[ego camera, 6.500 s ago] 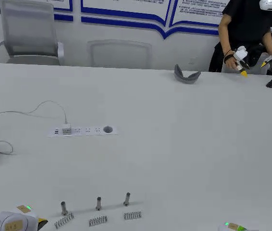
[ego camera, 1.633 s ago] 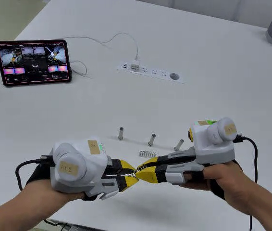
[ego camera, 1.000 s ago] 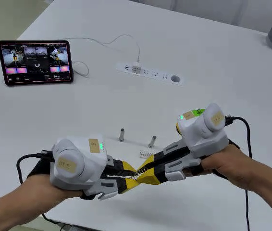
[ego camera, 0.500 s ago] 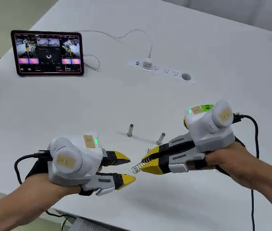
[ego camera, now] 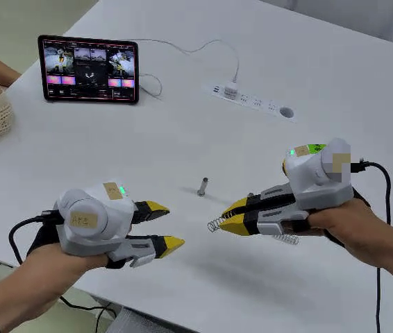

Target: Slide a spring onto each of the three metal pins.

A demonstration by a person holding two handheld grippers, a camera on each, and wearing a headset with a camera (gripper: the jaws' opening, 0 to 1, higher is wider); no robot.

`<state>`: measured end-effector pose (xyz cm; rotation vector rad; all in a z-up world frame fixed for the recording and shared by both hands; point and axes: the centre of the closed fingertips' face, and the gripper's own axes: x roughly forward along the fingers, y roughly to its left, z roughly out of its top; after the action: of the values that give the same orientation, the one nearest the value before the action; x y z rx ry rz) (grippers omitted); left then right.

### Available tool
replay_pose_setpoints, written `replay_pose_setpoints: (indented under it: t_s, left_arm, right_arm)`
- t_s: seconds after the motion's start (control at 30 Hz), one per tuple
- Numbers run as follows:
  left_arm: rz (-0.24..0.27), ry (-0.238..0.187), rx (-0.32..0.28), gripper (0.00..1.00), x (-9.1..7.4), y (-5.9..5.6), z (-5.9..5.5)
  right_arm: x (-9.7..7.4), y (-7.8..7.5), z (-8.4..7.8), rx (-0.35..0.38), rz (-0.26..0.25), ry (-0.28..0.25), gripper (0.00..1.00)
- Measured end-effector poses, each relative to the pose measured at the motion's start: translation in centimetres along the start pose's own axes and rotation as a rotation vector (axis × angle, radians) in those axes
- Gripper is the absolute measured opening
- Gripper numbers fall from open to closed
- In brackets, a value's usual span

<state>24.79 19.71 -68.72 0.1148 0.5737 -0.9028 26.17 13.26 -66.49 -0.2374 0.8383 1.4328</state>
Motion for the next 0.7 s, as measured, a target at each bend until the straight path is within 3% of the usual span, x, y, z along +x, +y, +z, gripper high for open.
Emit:
replay_pose_setpoints:
  t_s: [0.37, 0.7]
  left_arm:
    - [0.086, -0.002, -0.069, 0.5, -1.1, 2.2, -1.1]
    - [0.15, -0.009, -0.11, 0.59, -1.8, 3.9, -1.4]
  right_arm:
    - [1.6, -3.2, -0.3, -0.008, -0.086, 0.056, 0.12]
    - [2.7, -5.8, -0.4, -0.018, -0.136, 0.104, 0.12]
